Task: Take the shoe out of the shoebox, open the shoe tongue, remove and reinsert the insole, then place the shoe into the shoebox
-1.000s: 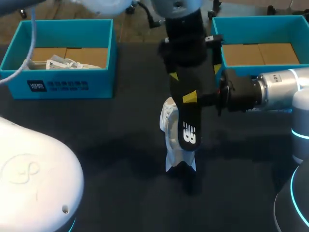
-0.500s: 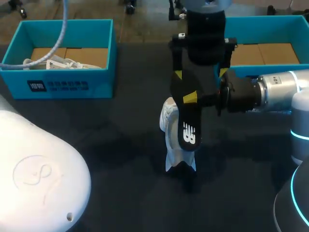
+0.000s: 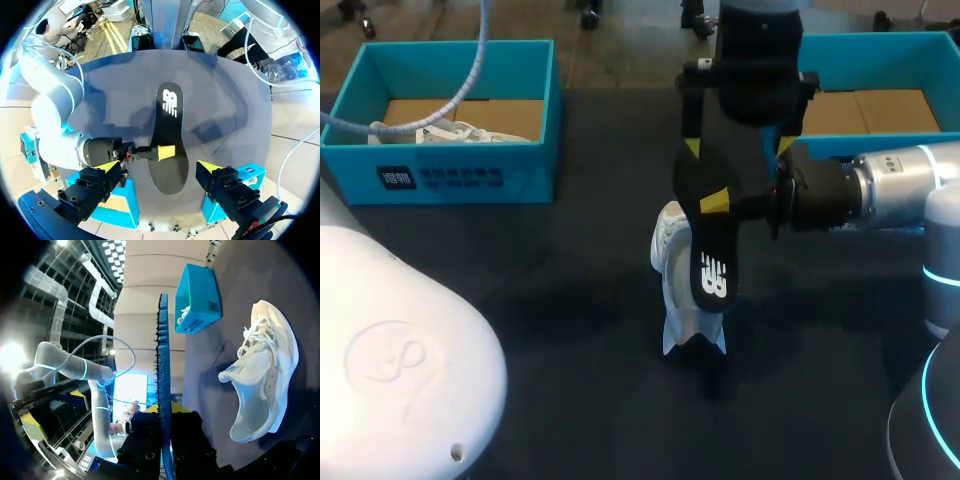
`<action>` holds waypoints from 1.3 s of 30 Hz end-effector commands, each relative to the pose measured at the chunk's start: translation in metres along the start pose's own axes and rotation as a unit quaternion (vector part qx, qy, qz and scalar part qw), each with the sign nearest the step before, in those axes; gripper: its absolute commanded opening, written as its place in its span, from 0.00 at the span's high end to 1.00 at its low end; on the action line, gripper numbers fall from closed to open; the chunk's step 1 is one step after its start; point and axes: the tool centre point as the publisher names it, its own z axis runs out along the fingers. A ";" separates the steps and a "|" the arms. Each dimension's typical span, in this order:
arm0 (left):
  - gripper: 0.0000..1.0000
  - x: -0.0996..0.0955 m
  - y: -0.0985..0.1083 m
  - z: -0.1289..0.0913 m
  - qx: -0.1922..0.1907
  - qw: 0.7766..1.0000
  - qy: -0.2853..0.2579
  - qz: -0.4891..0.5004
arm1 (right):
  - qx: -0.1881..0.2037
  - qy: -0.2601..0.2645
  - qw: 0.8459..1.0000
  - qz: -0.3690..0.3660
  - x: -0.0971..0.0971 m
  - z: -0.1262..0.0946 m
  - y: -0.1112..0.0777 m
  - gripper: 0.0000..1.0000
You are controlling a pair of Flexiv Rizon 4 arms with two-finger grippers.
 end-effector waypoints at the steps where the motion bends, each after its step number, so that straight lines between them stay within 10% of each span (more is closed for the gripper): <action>1: 0.00 0.005 0.000 0.002 -0.001 1.000 -0.005 0.000 | 0.002 -0.001 1.000 0.000 0.000 0.001 0.002 1.00; 16: 0.00 0.008 0.001 0.001 0.001 1.000 -0.019 -0.007 | 0.001 0.001 1.000 0.001 0.001 0.001 0.000 1.00; 31: 0.00 0.027 0.016 -0.017 0.049 0.977 -0.202 -0.048 | -0.005 -0.006 1.000 0.013 0.009 -0.015 -0.008 1.00; 39: 0.00 0.041 0.011 -0.015 0.008 0.954 -0.300 -0.009 | 0.000 0.009 1.000 0.010 0.019 -0.020 -0.008 1.00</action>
